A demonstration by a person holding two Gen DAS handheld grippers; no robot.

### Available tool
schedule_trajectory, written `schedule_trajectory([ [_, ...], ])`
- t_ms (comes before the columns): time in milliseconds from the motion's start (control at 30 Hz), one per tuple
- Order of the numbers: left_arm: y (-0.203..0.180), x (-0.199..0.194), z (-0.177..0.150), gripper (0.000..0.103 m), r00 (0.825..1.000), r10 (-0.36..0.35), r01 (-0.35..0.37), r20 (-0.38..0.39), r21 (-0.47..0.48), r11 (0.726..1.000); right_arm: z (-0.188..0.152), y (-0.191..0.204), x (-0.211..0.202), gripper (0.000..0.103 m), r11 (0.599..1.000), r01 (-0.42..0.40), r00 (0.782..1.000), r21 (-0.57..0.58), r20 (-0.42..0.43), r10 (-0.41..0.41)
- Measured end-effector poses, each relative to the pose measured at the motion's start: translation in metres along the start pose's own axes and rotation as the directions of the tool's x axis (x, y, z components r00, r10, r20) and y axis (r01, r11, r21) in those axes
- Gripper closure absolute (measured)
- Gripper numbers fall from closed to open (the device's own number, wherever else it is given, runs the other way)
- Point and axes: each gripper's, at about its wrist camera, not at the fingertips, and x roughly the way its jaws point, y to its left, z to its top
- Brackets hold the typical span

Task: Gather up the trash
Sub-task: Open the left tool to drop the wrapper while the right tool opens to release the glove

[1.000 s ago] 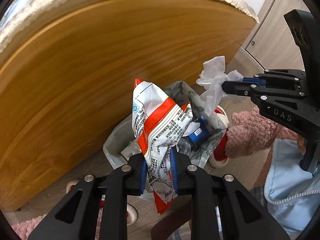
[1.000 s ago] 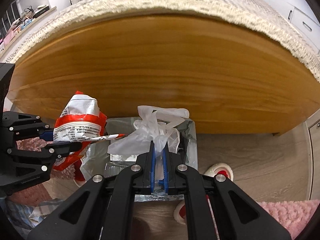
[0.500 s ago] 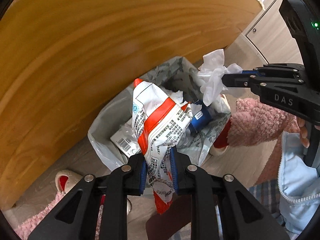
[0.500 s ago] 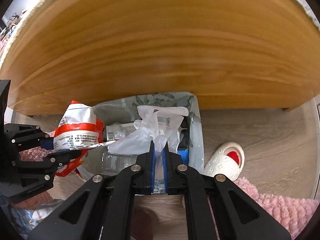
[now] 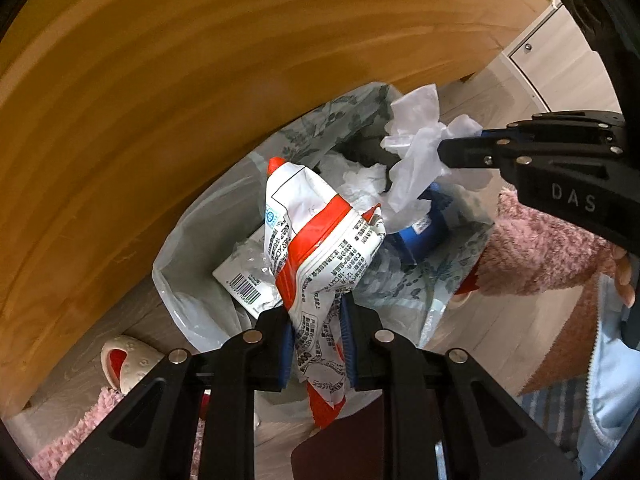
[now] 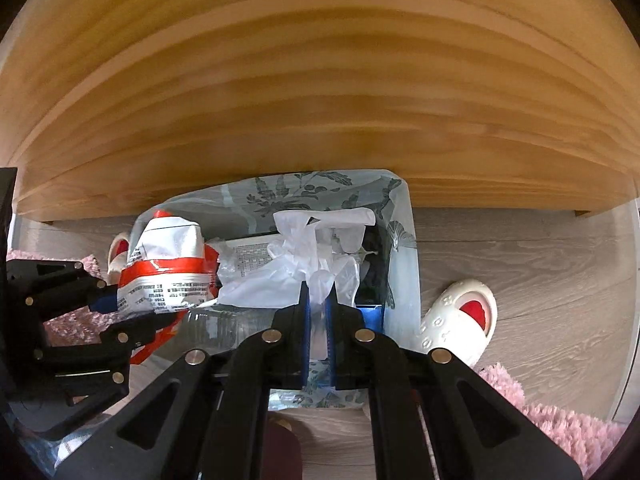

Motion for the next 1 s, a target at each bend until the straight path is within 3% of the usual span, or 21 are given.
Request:
schedule_trajectory([
  [400,0.009,0.029,0.007,0.085,0.998,0.041,-0.042,-0.044,-0.028,0.999,0.005,0.006,0.025,0.096,0.997,0.065,0.997,-0.035,-0.039,-0.067],
  [1000,0.011,0.053,0.010,0.085,0.995,0.078,-0.080,-0.063,-0.019,0.997,0.010,0.013,0.040,0.096,0.993,0.097,0.994,-0.065,-0.036,-0.100],
])
